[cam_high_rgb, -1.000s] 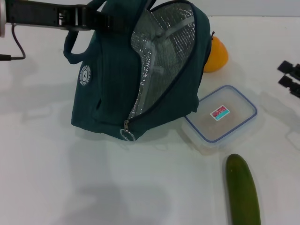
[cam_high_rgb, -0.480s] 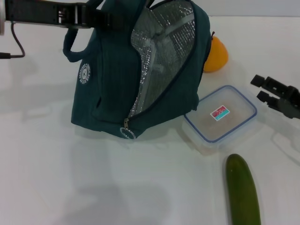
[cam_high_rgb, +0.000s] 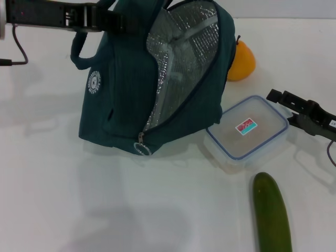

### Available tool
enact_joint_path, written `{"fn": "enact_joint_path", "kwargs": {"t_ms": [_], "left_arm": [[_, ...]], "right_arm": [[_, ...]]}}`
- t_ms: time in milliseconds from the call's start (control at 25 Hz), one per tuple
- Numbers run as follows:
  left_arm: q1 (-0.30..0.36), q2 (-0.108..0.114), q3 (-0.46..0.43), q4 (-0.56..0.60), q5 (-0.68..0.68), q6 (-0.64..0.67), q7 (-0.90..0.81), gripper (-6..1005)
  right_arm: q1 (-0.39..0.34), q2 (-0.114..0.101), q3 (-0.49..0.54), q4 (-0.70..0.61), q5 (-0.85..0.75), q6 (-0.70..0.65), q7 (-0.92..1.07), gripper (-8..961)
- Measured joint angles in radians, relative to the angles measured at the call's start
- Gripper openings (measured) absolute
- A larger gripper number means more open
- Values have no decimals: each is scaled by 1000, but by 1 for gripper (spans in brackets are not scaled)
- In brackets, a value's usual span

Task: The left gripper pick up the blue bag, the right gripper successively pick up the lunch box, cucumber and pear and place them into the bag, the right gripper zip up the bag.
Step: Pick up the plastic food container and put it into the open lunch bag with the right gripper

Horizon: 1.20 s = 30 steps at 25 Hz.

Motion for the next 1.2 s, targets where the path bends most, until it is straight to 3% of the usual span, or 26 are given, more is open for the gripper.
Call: {"fn": "enact_joint_path", "kwargs": {"t_ms": [800,880,1120,1200], "left_arm": [[0,0,0,0,0,2,-1,66],[0,0,0,0,0,2,0,66],[0,0,0,0,0,1,2,66],[0,0,0,0,0,0,2,66]], "right_arm": [[-16,9,7,-4,9,-55,41,834],[-16,9,11,-3,10,-56,42,709],[-16,14,16,-10,13,-59,43,458],[-15,16,20,-10,13,-66,43,428]]}}
